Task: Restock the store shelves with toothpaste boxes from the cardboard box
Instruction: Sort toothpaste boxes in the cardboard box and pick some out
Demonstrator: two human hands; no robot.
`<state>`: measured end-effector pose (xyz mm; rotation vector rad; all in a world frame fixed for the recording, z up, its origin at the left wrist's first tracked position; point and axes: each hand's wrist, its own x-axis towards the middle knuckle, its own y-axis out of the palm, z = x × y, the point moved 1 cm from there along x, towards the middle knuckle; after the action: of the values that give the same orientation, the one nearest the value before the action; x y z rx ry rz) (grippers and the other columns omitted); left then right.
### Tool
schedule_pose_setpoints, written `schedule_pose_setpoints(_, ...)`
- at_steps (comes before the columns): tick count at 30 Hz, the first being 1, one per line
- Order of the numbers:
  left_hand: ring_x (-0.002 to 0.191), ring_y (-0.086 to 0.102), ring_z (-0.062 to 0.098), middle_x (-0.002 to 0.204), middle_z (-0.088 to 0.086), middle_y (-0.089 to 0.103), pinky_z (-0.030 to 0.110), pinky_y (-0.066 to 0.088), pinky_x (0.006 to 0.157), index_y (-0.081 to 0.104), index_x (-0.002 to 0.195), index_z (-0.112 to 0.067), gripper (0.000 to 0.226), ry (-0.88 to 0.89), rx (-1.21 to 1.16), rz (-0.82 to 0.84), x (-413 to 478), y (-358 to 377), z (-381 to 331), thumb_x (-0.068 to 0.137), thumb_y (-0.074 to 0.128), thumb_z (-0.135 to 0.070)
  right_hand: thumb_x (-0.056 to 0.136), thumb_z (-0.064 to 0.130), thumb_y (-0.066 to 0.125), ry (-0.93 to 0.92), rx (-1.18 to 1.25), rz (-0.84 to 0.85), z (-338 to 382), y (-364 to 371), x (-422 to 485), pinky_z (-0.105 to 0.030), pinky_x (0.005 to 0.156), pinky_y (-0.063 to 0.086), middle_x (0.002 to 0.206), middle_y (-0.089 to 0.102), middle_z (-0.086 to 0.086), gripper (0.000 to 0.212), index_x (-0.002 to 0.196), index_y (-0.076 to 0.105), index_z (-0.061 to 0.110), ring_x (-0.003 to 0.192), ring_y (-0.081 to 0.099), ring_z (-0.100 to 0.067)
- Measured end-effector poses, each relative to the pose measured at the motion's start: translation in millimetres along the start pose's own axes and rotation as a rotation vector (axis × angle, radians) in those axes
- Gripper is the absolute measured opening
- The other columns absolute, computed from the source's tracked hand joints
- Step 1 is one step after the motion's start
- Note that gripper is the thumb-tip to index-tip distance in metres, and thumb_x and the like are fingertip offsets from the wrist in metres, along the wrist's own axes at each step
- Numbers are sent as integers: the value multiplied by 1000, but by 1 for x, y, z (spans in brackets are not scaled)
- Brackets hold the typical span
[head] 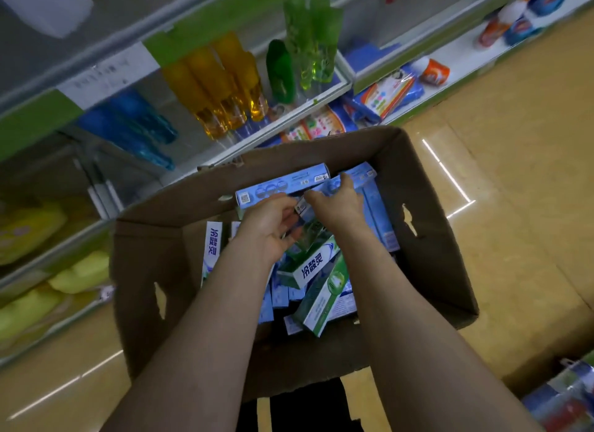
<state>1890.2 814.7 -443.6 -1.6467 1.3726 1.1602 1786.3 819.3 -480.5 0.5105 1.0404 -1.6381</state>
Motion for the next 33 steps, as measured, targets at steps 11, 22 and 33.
schedule_pose_setpoints(11,81,60,17,79,4,63,34,51,74,61,83,-17,13,-11,41,28,31,7,9,94,54,-12,89,46,57,43,-208,-15,1,16,25,-43,97,38,148,28,-19,79,152,13,25,129,39,-37)
schedule_pose_setpoints(22,77,59,21,82,10,60,36,48,82,55,81,-16,14,-70,63,104,5,36,17,93,58,-22,90,35,47,38,183,-210,-26,-33,-17,-47,97,46,132,54,-9,51,139,42,21,117,52,-30)
schedule_pose_setpoints(33,68,59,27,60,14,65,41,47,67,57,83,-5,21,-74,39,271,-38,65,22,97,49,-18,72,44,46,-51,483,-145,-32,-78,-101,-48,86,54,107,65,2,38,106,62,36,97,63,-20)
